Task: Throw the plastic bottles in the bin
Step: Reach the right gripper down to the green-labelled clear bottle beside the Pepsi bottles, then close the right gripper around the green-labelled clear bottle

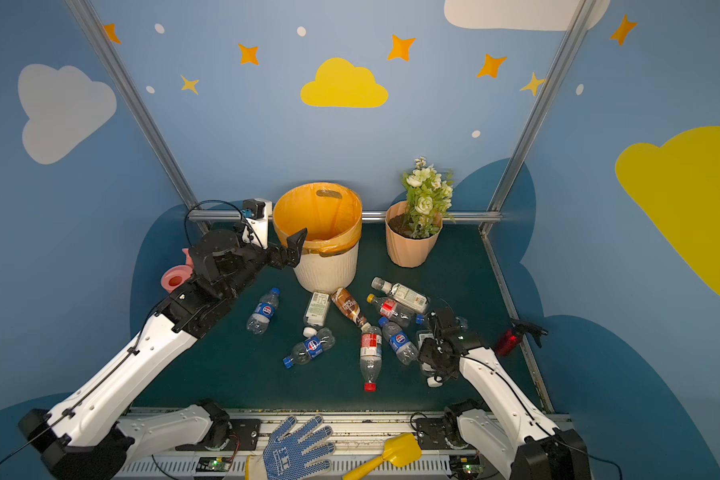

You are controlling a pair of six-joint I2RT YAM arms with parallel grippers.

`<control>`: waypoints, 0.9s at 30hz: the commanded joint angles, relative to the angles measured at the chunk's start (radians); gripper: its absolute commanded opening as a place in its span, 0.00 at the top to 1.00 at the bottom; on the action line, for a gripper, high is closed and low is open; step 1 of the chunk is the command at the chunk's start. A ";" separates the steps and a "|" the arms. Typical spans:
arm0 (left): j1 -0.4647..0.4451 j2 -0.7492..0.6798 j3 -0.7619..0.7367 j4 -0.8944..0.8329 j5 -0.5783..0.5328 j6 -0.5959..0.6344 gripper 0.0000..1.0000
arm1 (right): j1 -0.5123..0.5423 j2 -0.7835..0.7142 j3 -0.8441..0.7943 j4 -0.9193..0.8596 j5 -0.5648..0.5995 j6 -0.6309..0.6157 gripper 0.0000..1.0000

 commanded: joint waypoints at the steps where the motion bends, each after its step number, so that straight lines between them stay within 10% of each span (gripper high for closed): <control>1: 0.006 -0.019 -0.001 -0.012 0.011 -0.010 0.00 | 0.007 0.020 -0.011 0.013 0.001 -0.005 0.23; 27: 0.019 -0.050 -0.024 -0.047 0.011 -0.017 0.00 | 0.005 0.156 0.072 0.015 -0.013 -0.104 0.15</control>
